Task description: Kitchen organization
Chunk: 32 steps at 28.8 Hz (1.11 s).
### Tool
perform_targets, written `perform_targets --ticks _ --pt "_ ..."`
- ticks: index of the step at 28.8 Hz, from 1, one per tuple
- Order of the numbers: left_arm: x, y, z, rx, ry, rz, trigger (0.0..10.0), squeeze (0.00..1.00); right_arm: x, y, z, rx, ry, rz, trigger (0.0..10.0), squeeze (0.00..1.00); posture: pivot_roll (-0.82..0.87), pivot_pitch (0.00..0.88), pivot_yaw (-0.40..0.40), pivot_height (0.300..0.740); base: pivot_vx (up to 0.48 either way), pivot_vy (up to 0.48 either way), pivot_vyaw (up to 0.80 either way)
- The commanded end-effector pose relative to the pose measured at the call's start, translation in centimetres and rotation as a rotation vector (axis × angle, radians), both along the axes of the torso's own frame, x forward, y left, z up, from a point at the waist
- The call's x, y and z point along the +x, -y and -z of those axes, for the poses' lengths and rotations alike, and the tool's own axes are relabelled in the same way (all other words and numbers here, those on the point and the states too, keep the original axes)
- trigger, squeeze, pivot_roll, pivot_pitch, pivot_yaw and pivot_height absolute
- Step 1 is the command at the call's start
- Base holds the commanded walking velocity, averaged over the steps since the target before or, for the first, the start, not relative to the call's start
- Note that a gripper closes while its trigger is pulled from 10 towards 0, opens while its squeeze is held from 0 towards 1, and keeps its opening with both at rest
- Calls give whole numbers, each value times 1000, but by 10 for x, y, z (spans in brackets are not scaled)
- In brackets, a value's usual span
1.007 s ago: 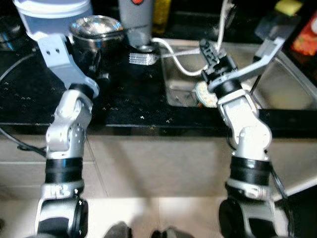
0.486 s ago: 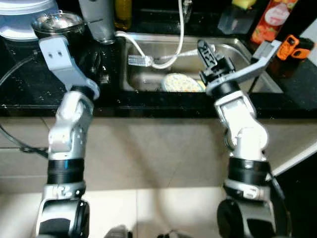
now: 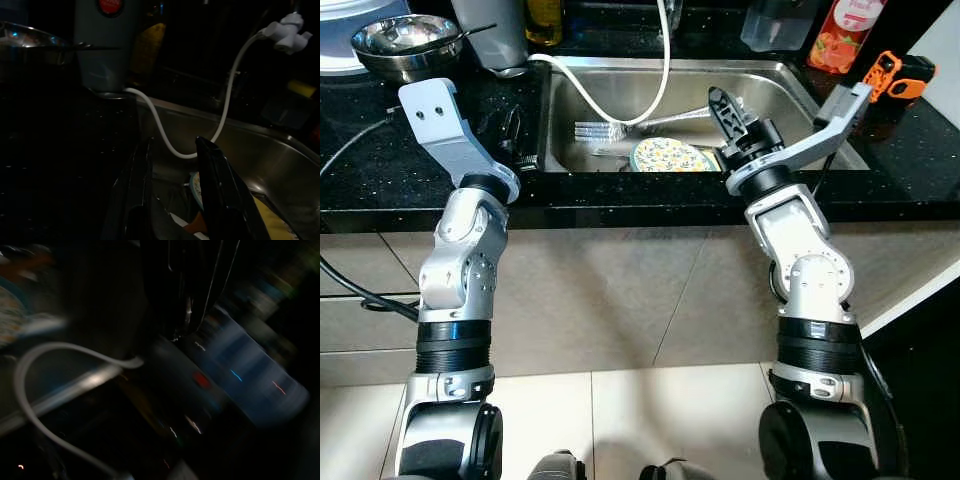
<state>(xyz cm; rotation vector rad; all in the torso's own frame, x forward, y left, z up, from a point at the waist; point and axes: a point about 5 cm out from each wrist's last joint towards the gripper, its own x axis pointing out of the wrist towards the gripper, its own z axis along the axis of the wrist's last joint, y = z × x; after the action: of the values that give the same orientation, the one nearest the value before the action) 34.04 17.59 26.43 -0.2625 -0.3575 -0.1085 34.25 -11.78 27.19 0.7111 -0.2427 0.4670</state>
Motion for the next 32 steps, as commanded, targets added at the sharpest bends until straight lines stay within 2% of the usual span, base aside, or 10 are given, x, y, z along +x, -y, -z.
perform_targets --ticks 1,3,6,10,16,24,25,26,28,32 --pt "1 0 3 -11 -19 -3 10000 0 8 -3 13 -110 -68 58 10000 0 118 90 -53 740 0 0 0" --pt "1 0 4 -15 -24 -5 10000 0 19 -2 24 -253 -135 159 10000 0 117 94 -52 740 0 0 0" --pt "1 0 4 -17 -26 -5 10000 0 27 1 26 -260 -173 212 10000 0 121 98 -55 740 0 0 0" --pt "-1 -1 5 -18 -31 -13 10000 0 52 16 14 -231 -205 496 10000 0 143 105 -64 740 0 0 0" --pt "-4 -4 5 -15 -31 -28 10000 0 60 19 17 -68 -276 537 10000 0 165 108 -74 740 0 0 0" --pt "-8 -9 6 -14 -35 -53 10000 0 71 14 44 -503 -333 616 10000 0 184 109 -88 740 0 0 0" --pt "-8 -9 6 -15 -36 -56 10000 0 71 -1 59 -646 -334 520 10000 114 182 109 -92 740 0 0 0" --pt "-8 -9 6 -15 -36 -57 10000 0 71 -6 63 -672 -324 489 10000 878 182 109 -92 740 0 0 0" --pt "-8 -9 6 -15 -36 -58 10000 0 70 -9 64 -677 -316 475 10000 1000 182 109 -92 740 0 0 0" --pt "-8 -9 6 -16 -36 -59 10000 0 71 -9 60 -618 -300 467 10000 1000 180 108 -93 740 0 0 0"
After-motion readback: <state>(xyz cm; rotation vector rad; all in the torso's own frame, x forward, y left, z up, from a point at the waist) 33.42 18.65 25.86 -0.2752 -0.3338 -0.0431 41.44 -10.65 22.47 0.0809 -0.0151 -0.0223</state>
